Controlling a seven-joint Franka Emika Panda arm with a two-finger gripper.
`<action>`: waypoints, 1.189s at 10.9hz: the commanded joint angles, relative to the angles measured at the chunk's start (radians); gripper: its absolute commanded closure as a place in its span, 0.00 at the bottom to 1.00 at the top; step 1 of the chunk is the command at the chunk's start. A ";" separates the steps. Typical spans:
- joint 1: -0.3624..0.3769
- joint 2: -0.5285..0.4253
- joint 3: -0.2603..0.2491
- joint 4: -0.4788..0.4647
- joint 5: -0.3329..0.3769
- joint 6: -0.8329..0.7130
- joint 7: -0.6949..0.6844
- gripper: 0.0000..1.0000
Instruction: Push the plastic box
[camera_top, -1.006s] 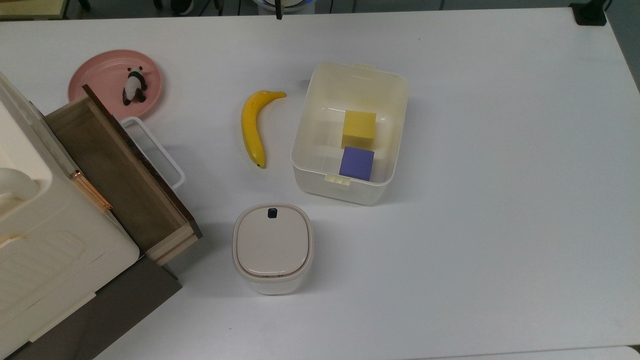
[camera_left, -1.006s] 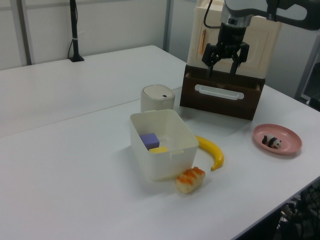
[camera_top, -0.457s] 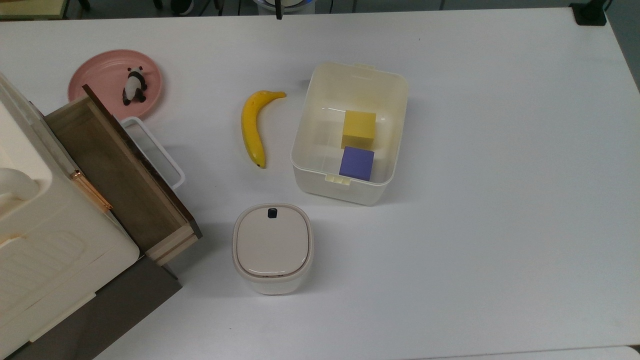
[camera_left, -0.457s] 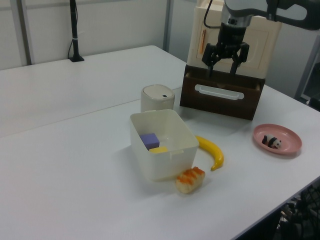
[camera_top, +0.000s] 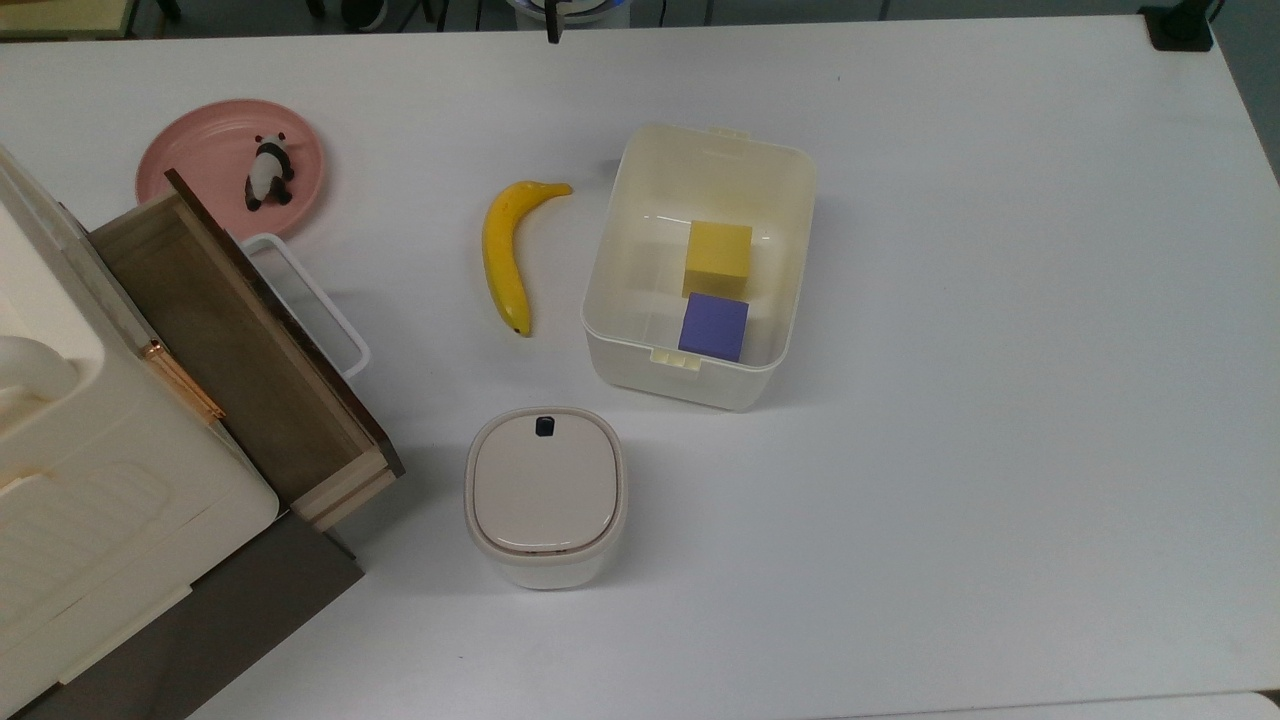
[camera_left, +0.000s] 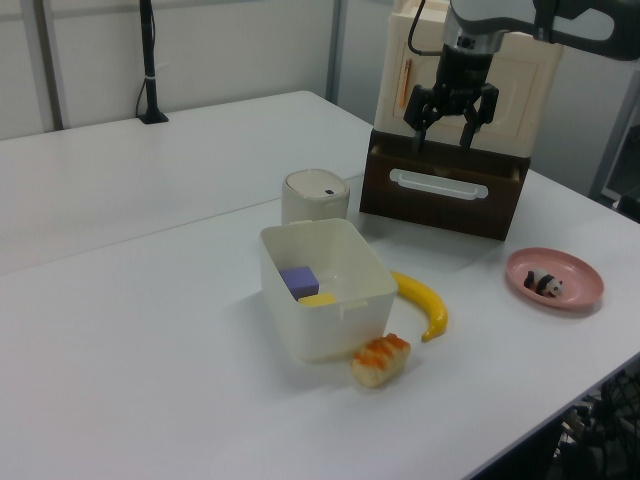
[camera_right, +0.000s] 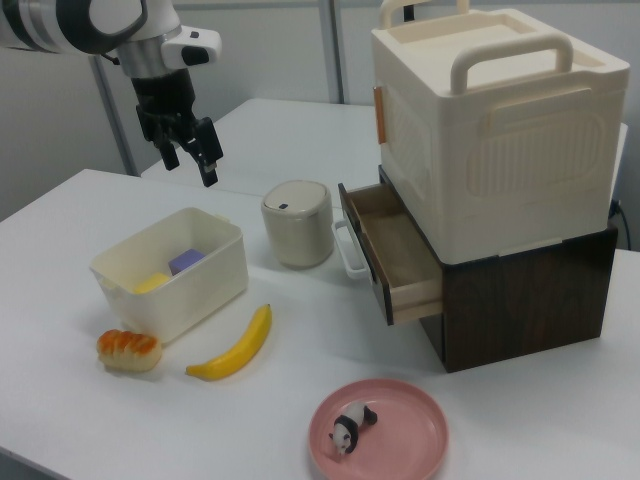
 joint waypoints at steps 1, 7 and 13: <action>0.005 -0.035 -0.005 -0.045 0.027 0.036 -0.017 0.00; -0.012 -0.033 -0.002 -0.116 0.019 0.036 -0.730 0.00; -0.008 -0.001 -0.002 -0.197 -0.081 0.037 -1.329 0.00</action>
